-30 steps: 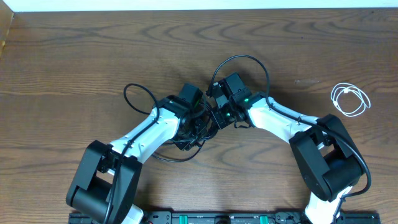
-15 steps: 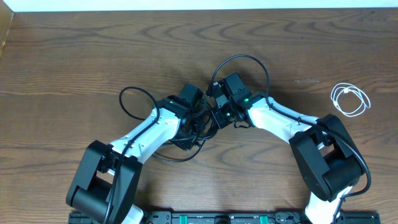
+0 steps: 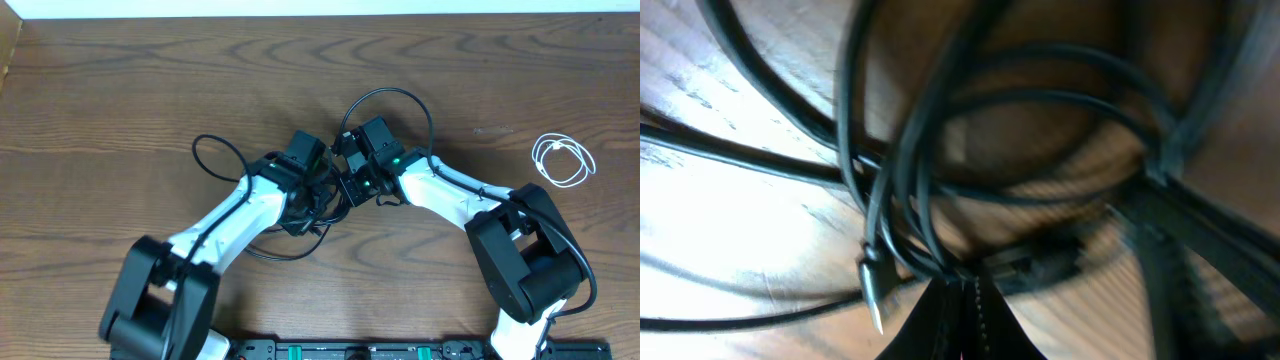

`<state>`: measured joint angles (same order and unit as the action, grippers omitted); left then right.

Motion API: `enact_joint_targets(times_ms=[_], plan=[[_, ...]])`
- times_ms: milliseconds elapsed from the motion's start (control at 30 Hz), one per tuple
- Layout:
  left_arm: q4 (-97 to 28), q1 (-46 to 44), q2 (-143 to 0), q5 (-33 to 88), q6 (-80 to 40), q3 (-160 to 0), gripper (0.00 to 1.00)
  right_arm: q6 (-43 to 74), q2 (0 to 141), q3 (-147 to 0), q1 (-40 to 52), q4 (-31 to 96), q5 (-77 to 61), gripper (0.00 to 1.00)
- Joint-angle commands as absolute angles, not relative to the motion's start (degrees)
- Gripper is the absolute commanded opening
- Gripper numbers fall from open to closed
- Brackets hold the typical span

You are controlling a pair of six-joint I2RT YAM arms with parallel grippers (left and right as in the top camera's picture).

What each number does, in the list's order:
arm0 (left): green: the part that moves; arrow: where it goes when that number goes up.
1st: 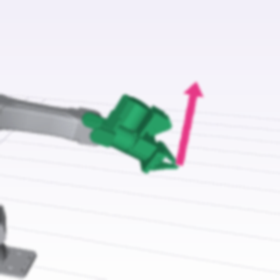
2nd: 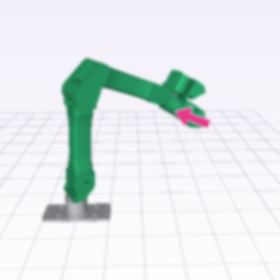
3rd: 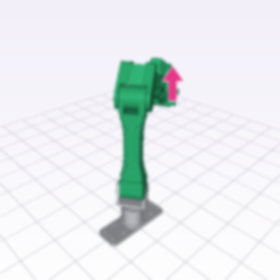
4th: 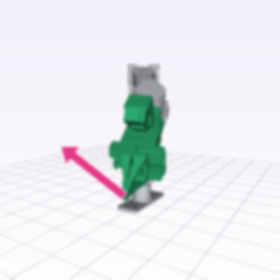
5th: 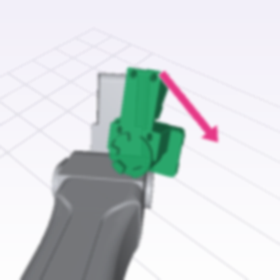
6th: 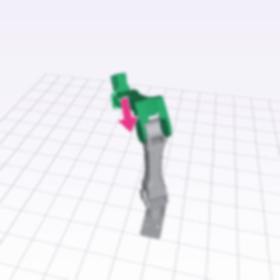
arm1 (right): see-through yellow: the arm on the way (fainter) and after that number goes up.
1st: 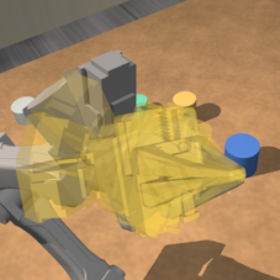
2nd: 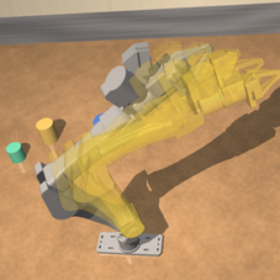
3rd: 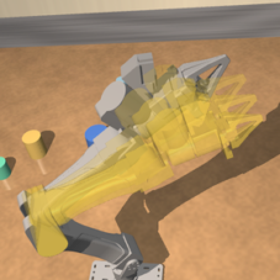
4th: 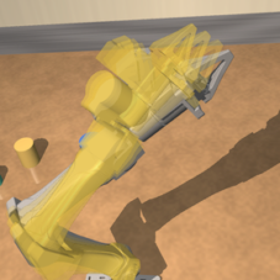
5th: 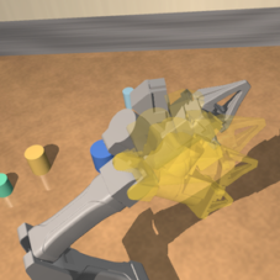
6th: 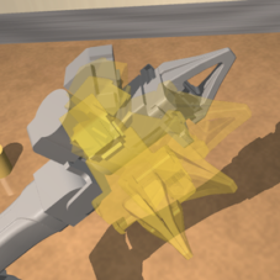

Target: Untangle cables

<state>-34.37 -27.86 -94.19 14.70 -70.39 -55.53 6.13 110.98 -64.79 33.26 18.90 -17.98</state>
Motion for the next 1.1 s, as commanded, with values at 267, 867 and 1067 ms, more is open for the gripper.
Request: enact_joint_targets(times_ms=[267, 867, 1067], plan=[[-35.5, -27.8, -78.3, 13.8, -64.6, -55.0, 0.24, 6.8, 111.7, -64.7, 33.5, 19.1, -17.5, 0.09], [-40.9, -33.5, -93.7, 10.5, -87.3, -55.0, 0.58, 12.6, 111.7, -64.7, 33.5, 19.0, -24.6, 0.01], [-40.4, -33.4, -93.8, 10.2, -87.4, -55.0, 0.58, 16.5, 111.7, -64.7, 33.4, 18.9, -25.7, 0.01]])
